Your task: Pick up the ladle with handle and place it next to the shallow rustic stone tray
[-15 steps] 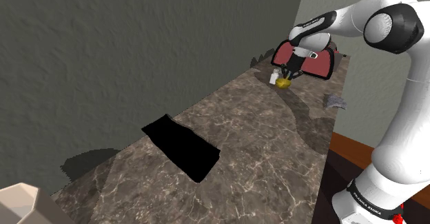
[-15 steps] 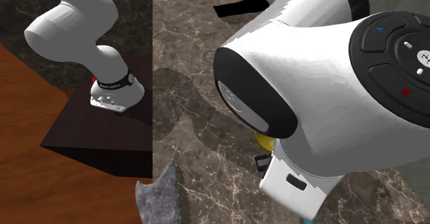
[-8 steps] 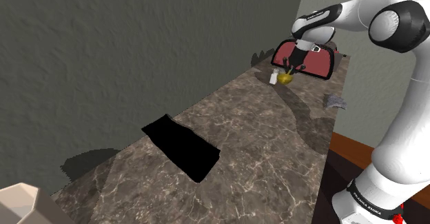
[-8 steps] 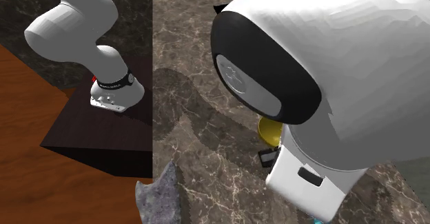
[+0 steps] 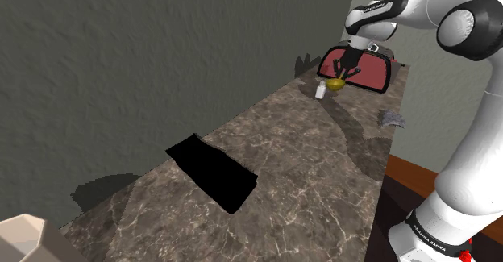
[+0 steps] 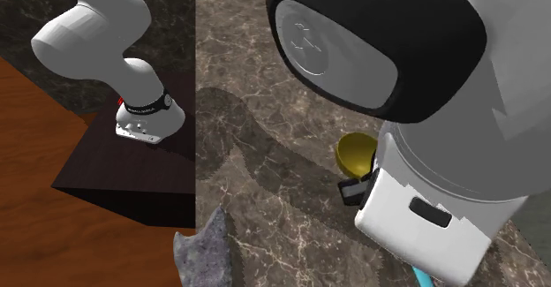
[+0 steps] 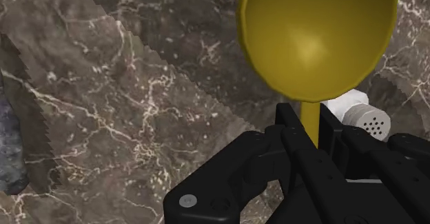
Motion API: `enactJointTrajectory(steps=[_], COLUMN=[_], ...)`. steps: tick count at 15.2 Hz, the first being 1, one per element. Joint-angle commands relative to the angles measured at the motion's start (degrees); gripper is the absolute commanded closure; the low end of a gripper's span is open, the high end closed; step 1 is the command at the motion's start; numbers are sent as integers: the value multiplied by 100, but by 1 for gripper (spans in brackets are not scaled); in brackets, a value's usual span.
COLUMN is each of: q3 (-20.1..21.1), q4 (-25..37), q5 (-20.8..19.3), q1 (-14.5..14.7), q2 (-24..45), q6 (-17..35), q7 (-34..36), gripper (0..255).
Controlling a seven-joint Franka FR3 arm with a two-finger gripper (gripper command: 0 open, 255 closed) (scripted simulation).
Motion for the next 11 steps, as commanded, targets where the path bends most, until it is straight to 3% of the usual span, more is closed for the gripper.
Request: enactJointTrajectory(steps=[1, 11], q3=[21, 480], q4=[-192, -2253], q5=[-69, -612], q1=[90, 795], q2=[-188, -1840], q6=[35, 738], q7=[116, 1352], gripper=[255, 255])
